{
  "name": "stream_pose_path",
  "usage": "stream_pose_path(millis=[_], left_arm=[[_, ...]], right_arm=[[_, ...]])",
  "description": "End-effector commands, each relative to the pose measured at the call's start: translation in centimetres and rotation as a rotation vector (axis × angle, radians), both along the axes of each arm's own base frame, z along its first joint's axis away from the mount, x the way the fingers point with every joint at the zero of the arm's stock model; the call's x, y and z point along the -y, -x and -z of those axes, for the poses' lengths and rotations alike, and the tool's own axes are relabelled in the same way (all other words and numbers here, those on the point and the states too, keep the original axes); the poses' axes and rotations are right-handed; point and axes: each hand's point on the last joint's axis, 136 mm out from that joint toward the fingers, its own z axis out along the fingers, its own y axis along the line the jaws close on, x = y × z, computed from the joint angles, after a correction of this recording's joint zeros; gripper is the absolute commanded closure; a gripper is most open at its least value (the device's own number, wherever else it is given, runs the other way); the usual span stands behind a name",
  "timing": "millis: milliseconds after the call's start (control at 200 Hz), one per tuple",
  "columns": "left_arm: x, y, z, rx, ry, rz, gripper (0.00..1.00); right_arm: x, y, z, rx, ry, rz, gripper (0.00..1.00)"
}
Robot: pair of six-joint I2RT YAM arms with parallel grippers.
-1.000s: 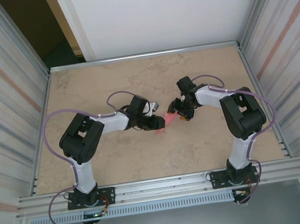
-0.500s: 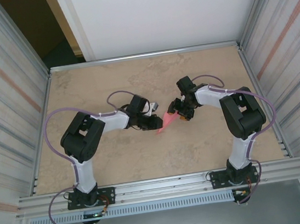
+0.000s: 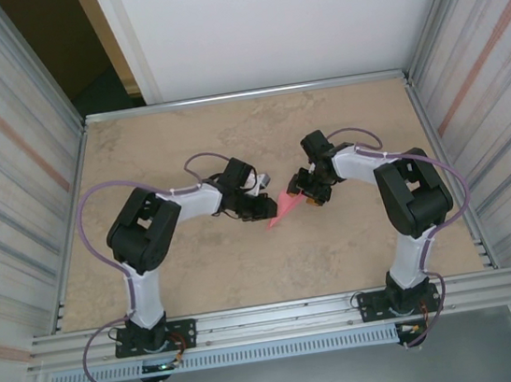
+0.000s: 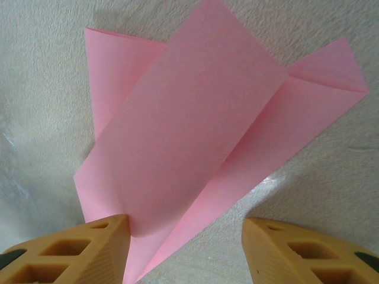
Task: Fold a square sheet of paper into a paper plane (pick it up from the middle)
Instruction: Fold the wing for the fifth time at the center of the table.
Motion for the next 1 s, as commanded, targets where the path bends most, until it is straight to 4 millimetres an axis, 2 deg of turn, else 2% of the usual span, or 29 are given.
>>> stream_pose_path(millis=[0,351,656,817,842,992], left_arm=[[-1.9,1.4,3.7,-0.081,-0.134,-0.011,0.78],[-2.2,1.3,3.8,-0.121,-0.16,-0.029,0.74],[-2.3,1.3,4.3,-0.167,-0.18,-0.035,0.76],[-2.3,1.0,3.8,-0.182,-0.165,-0.041,0.78],[-2.5,1.2,4.8,-0.205,-0.178,-0.042,0.78],[-2.5,1.2,5.0,-0.215,-0.177,-0.039,0.78]], right_arm=[[1.8,2.8,7.0,-0.114,0.128,0.007,0.47],[2.2,3.0,7.2,-0.119,0.146,0.012,0.57],[2.2,3.0,7.7,-0.133,0.151,0.015,0.59],[2.3,3.1,7.8,-0.136,0.156,0.016,0.59],[2.3,3.2,7.9,-0.139,0.156,0.017,0.59],[2.4,3.2,8.0,-0.143,0.16,0.015,0.59]])
